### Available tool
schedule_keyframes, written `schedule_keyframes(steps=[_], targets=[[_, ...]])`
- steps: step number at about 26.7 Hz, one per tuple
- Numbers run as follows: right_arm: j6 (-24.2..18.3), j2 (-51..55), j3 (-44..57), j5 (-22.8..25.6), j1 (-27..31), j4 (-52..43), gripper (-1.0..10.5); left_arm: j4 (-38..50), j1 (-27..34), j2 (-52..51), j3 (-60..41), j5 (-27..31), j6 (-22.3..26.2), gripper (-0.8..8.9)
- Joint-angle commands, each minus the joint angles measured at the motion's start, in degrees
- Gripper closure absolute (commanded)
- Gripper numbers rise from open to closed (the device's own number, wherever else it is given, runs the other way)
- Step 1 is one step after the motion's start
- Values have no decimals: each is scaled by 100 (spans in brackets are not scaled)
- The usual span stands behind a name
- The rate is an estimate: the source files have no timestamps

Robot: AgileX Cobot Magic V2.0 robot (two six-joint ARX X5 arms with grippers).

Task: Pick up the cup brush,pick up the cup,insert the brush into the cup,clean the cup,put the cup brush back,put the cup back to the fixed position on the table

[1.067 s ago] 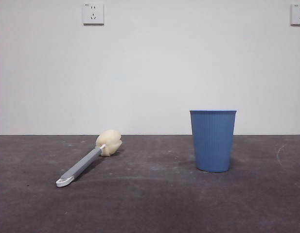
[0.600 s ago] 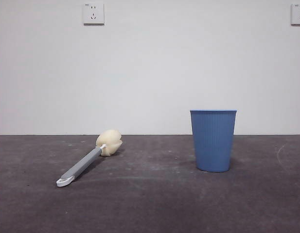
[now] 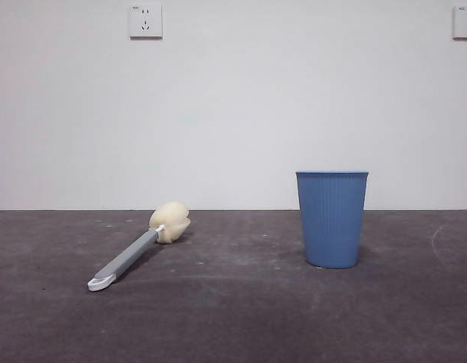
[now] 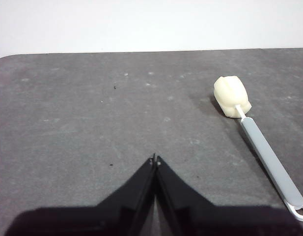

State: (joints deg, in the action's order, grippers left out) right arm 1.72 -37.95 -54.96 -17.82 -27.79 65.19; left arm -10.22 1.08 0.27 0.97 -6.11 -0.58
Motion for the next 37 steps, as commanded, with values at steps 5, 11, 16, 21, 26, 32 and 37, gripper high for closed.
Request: schedule_keyframes(steps=[5, 11, 16, 21, 26, 32, 37], targets=[[-243, 9, -11, 195, -4, -160, 946, 28, 17, -11, -79, 4, -28, 817], [-946, 173, -7, 612, 236, -1956, 946, 28, 17, -11, -79, 7, -28, 817], [-981, 461, 2, 743, 588, -3119, 946, 28, 17, -11, -79, 4, -28, 817], [-1012, 835, 234, 942, 1032, -3560, 946, 28, 17, -11, -79, 7, -28, 817], [-957, 1386, 1117, 933, 1414, -4535, 946, 28, 17, -11, -79, 7, -28, 817], [-435, 2308, 2955, 942, 1814, -6006, 946, 28, 17, -11, -79, 4, -28, 817], [-136, 3130, 4227, 920, 2065, -6485, 946, 28, 17, -11, -79, 7, -28, 817]])
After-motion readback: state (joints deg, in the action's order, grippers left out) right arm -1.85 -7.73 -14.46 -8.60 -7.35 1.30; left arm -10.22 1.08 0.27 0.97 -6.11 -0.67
